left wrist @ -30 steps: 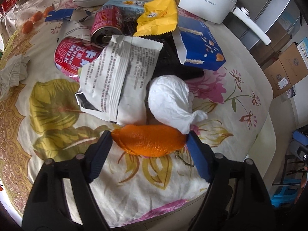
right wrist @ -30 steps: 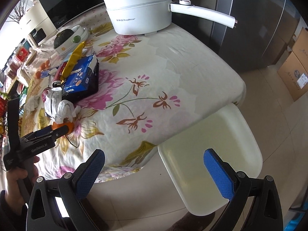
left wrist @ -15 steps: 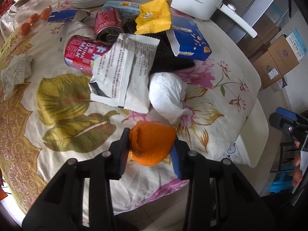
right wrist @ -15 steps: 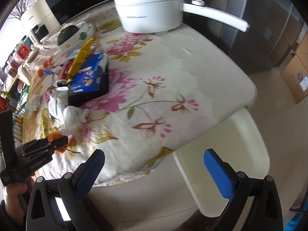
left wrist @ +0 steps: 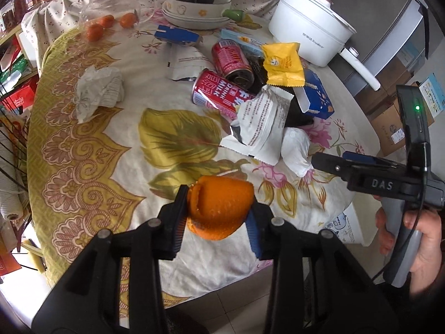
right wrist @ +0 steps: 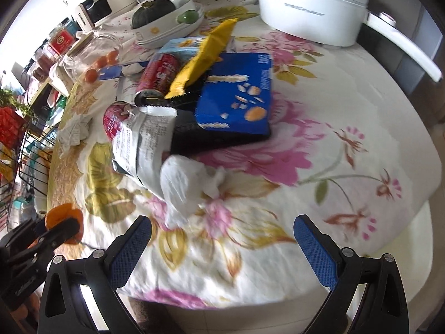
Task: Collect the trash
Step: 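Grasp the white tissue ball with the right tool, then carry the tissue in the right tool and peel in the left tool to the white bin, then open the right tool over the bin while the left tool releases the orange peel, then move both open tools back over the table, then grasp the white snack wrapper with the right tool, then grasp the red milk can with the left tool, then carry the wrapper in the right tool and can in the left tool toward the bin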
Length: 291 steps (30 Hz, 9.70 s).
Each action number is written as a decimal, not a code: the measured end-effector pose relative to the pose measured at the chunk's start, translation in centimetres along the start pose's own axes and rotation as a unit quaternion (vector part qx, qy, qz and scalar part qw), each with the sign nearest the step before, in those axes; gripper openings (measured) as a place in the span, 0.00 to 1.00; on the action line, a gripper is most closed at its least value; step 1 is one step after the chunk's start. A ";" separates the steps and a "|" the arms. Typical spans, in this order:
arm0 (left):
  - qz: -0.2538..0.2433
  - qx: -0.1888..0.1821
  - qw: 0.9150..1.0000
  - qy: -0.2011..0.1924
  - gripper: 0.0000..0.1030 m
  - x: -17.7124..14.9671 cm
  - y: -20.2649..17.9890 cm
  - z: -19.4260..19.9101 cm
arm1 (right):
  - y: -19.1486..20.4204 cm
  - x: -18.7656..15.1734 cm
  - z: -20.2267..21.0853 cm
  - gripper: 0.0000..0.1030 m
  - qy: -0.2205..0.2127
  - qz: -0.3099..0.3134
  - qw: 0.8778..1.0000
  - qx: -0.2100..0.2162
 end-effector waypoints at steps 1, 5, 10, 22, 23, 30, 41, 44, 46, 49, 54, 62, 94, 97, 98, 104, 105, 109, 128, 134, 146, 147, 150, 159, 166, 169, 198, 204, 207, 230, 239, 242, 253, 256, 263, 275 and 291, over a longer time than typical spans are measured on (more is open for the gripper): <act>0.003 -0.001 1.000 0.001 0.39 0.0 0.1 0.0 | 0.1 0.2 -0.4 0.91 0.001 -0.010 1.000 0.008; 0.013 -0.004 1.000 0.008 0.39 -0.1 0.2 -0.5 | 0.2 1.0 -2.0 0.81 0.004 -0.030 0.999 0.019; 0.014 -0.006 1.000 0.010 0.39 0.0 0.2 -0.6 | 1.0 1.9 -3.4 0.76 -0.010 -0.016 1.000 0.018; 0.000 -0.012 1.000 0.015 0.39 -0.2 -1.5 -1.3 | 1.3 1.5 -1.2 0.28 -0.021 0.037 0.999 0.022; -0.002 -0.014 1.000 0.015 0.39 -0.2 -1.8 -1.3 | 1.1 1.4 -0.8 0.28 -0.023 0.037 0.999 0.021; -0.028 -0.024 0.999 0.018 0.39 -0.5 -4.9 -1.7 | -2.2 0.0 2.9 0.28 -0.032 0.022 0.999 0.022; -0.080 -0.056 0.995 0.021 0.39 -0.8 -12.1 -2.4 | -9.2 -2.6 7.6 0.28 -0.049 -0.009 0.999 -0.002; -0.094 -0.064 0.993 0.024 0.39 -0.9 -14.3 -2.9 | -11.3 -3.4 8.7 0.28 -0.051 -0.020 0.998 -0.008; -0.100 -0.069 0.992 0.025 0.39 -1.1 -15.6 -3.1 | -12.9 -4.2 9.4 0.28 -0.053 -0.028 0.998 -0.014; -0.113 -0.077 0.990 0.028 0.39 -1.5 -17.7 -3.5 | -15.2 -5.2 10.3 0.28 -0.055 -0.039 0.998 -0.021; -0.141 -0.090 0.985 0.032 0.39 -2.1 -21.8 -4.5 | -18.9 -6.9 11.6 0.28 -0.057 -0.059 0.996 -0.035; -0.184 -0.120 0.975 0.036 0.39 -3.9 -28.6 -6.0 | -24.7 -10.3 12.9 0.28 -0.052 -0.099 0.992 -0.060; -0.246 -0.076 0.966 -0.022 0.91 -3.8 -33.3 -8.4 | -30.8 -13.6 14.1 0.29 -0.039 -0.137 0.985 -0.095; -0.242 -0.071 0.968 -0.021 0.91 -3.6 -32.2 -8.2 | -30.7 -13.5 14.1 0.32 -0.041 -0.139 0.984 -0.102; -0.241 -0.068 0.968 -0.021 0.91 -3.5 -31.9 -8.0 | -30.7 -13.4 14.1 0.35 -0.043 -0.139 0.984 -0.107; -0.235 -0.055 0.970 -0.025 0.94 -2.9 -29.6 -7.1 | -29.7 -12.6 14.2 0.64 -0.048 -0.131 0.984 -0.115; -0.233 -0.053 0.971 -0.025 0.94 -2.7 -29.2 -7.0 | -29.4 -12.4 14.1 0.65 -0.049 -0.127 0.984 -0.116; -0.220 -0.045 0.974 -0.026 0.94 -2.1 -27.4 -6.3 | -28.2 -11.8 13.8 0.67 -0.049 -0.117 0.985 -0.121; -0.148 -0.006 0.988 -0.044 0.95 0.6 -16.4 -2.2 | -21.7 -7.7 12.2 0.72 -0.060 -0.092 0.988 -0.107; -0.121 0.006 0.992 -0.045 0.95 1.1 -12.6 -1.1 | -18.3 -6.0 11.2 0.73 -0.061 -0.072 0.991 -0.098; -0.044 0.039 0.997 -0.054 0.98 2.0 -3.0 1.2 | -9.9 -2.5 7.8 0.76 -0.064 -0.036 0.995 -0.074; -0.041 0.044 0.997 -0.055 0.98 2.0 -2.3 1.4 | -9.1 -2.2 7.4 0.76 -0.064 -0.034 0.995 -0.068; -0.027 0.066 0.996 -0.060 0.98 2.1 0.3 2.0 | -6.7 -1.5 6.2 0.76 -0.064 -0.031 0.995 -0.064; 0.023 0.102 0.992 -0.066 0.98 1.9 6.9 3.2 | 1.5 0.7 1.9 0.76 -0.076 -0.015 0.996 -0.049; 0.038 0.099 0.993 -0.058 0.98 1.4 8.9 3.3 | 5.8 2.2 -0.7 0.76 -0.092 -0.002 0.995 -0.041; 0.042 0.095 0.993 -0.062 0.98 1.3 9.3 3.6 | 7.0 2.5 -2.3 0.76 -0.085 -0.001 0.996 -0.040; 0.040 0.080 0.995 -0.046 0.98 1.5 7.6 2.5 | 5.8 1.3 -0.3 0.53 -0.076 0.055 0.995 -0.020; 0.041 0.070 0.996 -0.044 0.98 2.0 5.8 1.6 | 3.5 0.5 2.4 0.53 -0.082 0.051 0.995 -0.022; 0.039 0.063 0.996 -0.047 0.98 2.7 4.3 1.0 | 1.8 0.3 3.7 0.53 -0.087 0.046 0.995 -0.029; 0.113 0.069 0.991 -0.034 0.88 9.4 -2.2 -8.7 | -11.7 -0.6 10.3 0.53 -0.111 -0.011 0.992 -0.062; 0.123 0.059 0.991 -0.003 0.82 10.0 -2.7 -10.9 | -16.0 -1.7 11.1 0.54 -0.103 -0.042 0.991 -0.071; 0.092 0.064 0.994 0.000 0.81 9.5 -3.2 -10.6 | -16.5 -2.1 11.4 0.54 -0.103 -0.044 0.991 -0.071; -0.002 0.050 0.998 0.032 0.49 5.0 -3.9 -8.8 | -16.9 -3.3 11.9 0.55 -0.097 -0.045 0.992 -0.073; -0.006 0.043 0.999 0.028 0.48 4.1 -3.7 -7.7 | -16.6 -3.7 12.1 0.55 -0.097 -0.039 0.992 -0.073; -0.048 0.037 0.998 0.005 0.48 3.4 -5.2 -5.0 | -16.7 -4.1 12.3 0.55 -0.095 -0.036 0.992 -0.070; -0.090 0.001 0.996 -0.016 0.47 1.6 -9.0 -2.8 | -18.4 -5.6 12.5 0.55 -0.083 -0.049 0.993 -0.075; -0.111 0.032 0.990 0.076 0.47 -1.8 -8.5 -6.7 | -21.7 -9.4 12.5 0.55 -0.062 -0.063 0.991 -0.101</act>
Point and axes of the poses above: each gripper's, at about its wrist camera, not at the fingertips, and z roughly against the way its jaws point, y to its left, x to its top, the point moved 9 cm from there along -z, roughly the way its jaws point, and after that the axes turned 3 degrees about z, right-handed, at the moved point
